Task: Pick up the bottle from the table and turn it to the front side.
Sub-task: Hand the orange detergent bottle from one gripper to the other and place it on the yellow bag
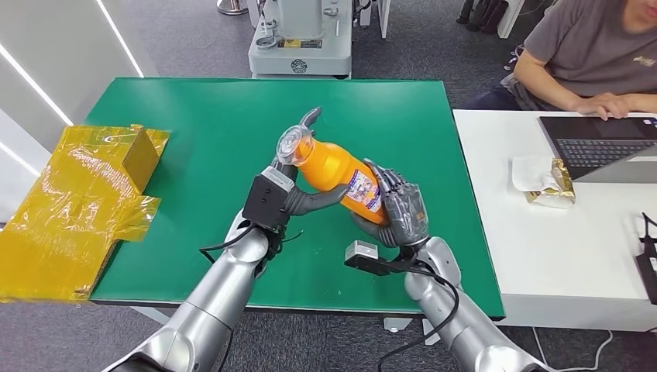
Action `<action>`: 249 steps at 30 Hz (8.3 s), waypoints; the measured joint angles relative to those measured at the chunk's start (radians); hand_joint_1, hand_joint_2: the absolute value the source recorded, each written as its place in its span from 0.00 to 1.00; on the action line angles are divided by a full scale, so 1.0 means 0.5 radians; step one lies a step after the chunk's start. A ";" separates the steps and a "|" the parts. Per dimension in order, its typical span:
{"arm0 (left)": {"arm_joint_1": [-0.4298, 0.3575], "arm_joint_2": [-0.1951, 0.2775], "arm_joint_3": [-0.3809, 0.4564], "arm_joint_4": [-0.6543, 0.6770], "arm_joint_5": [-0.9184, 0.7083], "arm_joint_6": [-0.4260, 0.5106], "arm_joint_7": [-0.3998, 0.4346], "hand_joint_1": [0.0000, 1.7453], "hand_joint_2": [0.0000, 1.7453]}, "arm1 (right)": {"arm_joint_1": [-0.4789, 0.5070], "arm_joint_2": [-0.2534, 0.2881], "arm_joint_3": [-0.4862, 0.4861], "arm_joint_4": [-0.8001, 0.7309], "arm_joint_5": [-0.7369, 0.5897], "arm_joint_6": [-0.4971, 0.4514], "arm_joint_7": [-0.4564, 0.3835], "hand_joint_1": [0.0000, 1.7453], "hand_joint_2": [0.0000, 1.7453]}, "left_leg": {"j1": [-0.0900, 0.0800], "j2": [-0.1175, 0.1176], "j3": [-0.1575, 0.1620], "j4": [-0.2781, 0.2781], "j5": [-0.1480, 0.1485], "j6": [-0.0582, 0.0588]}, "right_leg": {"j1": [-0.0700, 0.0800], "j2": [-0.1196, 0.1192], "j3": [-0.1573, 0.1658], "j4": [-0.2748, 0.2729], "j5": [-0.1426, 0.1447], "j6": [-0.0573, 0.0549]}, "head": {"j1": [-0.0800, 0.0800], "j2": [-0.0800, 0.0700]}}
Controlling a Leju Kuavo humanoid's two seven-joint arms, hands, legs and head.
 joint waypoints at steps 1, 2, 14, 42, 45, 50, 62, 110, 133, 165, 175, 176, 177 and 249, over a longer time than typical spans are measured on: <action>-0.002 -0.004 0.000 0.006 -0.001 -0.001 0.000 0.00 1.00 | 0.008 0.002 -0.011 -0.006 0.006 0.000 0.000 1.00 1.00 | 0.000 0.000 0.000 0.000 0.000 0.000 | 0.000 0.000 0.000 0.000 0.000 0.000 | 0.000 0.000; -0.003 -0.008 0.000 0.010 -0.001 -0.002 0.000 0.00 1.00 | 0.015 0.004 -0.021 -0.013 0.010 0.000 0.000 1.00 1.00 | 0.000 0.000 0.000 0.000 0.000 0.000 | 0.000 0.000 0.000 0.000 0.000 0.000 | 0.000 0.000; -0.016 -0.039 0.000 0.036 0.101 0.020 -0.025 0.01 1.00 | 0.029 0.085 -0.100 -0.041 0.083 0.000 -0.002 1.00 1.00 | 0.000 0.000 0.000 0.000 0.000 0.000 | 0.000 0.000 0.000 0.000 0.000 0.000 | 0.000 0.000; 0.178 -0.024 0.006 -0.231 0.294 0.105 -0.092 1.00 1.00 | 0.067 0.159 -0.216 -0.080 0.308 0.000 -0.011 1.00 1.00 | 0.000 0.000 0.000 0.000 0.000 0.000 | 0.000 0.000 0.000 0.000 0.000 0.000 | 0.001 0.000; 0.187 -0.020 0.006 -0.243 0.298 0.105 -0.092 1.00 1.00 | 0.069 0.161 -0.216 -0.080 0.308 0.000 -0.013 1.00 1.00 | 0.000 0.000 0.000 0.000 0.000 0.000 | 0.000 0.000 0.000 0.000 0.000 0.000 | 0.000 0.000; 0.196 -0.018 0.006 -0.261 0.299 0.118 -0.092 1.00 1.00 | 0.078 0.165 -0.215 -0.081 0.294 0.000 -0.014 0.00 1.00 | 0.000 0.000 0.000 0.000 0.000 0.000 | 0.000 0.000 0.000 0.000 0.000 0.000 | 0.000 0.000; 0.188 -0.010 0.006 -0.310 0.320 0.190 -0.104 1.00 1.00 | 0.221 0.167 -0.122 -0.231 -0.547 0.000 -0.021 0.00 1.00 | 0.000 0.000 -0.001 -0.001 0.000 0.000 | 0.000 0.000 0.000 0.000 0.000 0.000 | 0.000 0.000; -0.465 0.873 0.076 -0.076 -2.580 1.328 1.262 1.00 1.00 | 1.027 0.308 -0.019 -1.546 0.310 0.001 -0.027 0.00 1.00 | 0.001 0.002 0.001 -0.004 0.002 -0.005 | 0.001 0.003 -0.001 0.001 -0.001 -0.001 | 0.001 0.000; -0.496 1.076 -0.415 0.741 -2.582 1.038 1.402 1.00 1.00 | 1.091 0.320 -0.020 -1.524 0.186 0.001 -0.027 0.00 1.00 | 0.001 0.005 0.000 -0.005 0.001 -0.006 | 0.001 0.007 -0.003 0.002 -0.001 -0.002 | 0.001 0.000; -0.131 1.253 -0.443 0.860 -2.581 1.016 1.513 1.00 1.00 | 1.138 0.282 0.047 -1.503 -0.028 0.001 -0.027 0.00 1.00 | 0.001 0.007 -0.001 -0.005 -0.001 -0.009 | 0.001 0.009 -0.006 0.001 -0.003 -0.003 | 0.002 0.000; -0.115 1.204 -0.444 0.862 -2.582 1.069 1.526 1.00 1.00 | 1.134 0.282 0.057 -1.493 -0.026 0.001 -0.027 0.00 1.00 | 0.001 0.007 -0.001 -0.005 -0.001 -0.009 | 0.001 0.009 -0.006 0.001 -0.003 -0.003 | 0.002 0.000; -0.115 1.199 -0.444 0.862 -2.582 1.070 1.526 1.00 1.00 | 1.134 0.282 0.057 -1.493 -0.026 0.001 -0.027 0.00 1.00 | 0.001 0.007 -0.001 -0.005 -0.001 -0.009 | 0.001 0.009 -0.006 0.001 -0.002 -0.003 | 0.002 0.000; -0.115 1.195 -0.444 0.862 -2.582 1.070 1.526 1.00 1.00 | 1.134 0.282 0.057 -1.493 -0.026 0.001 -0.027 0.00 1.00 | 0.001 0.007 -0.001 -0.005 -0.001 -0.009 | 0.001 0.009 -0.006 0.001 -0.002 -0.003 | 0.002 0.000; 0.391 0.531 1.059 -0.998 -0.670 1.344 -0.105 0.00 1.00 | 1.058 0.303 0.071 -1.423 -0.137 0.001 -0.027 0.00 1.00 | 0.001 0.000 0.000 -0.004 -0.002 -0.010 | 0.000 0.000 -0.001 -0.001 -0.004 -0.002 | 0.002 0.000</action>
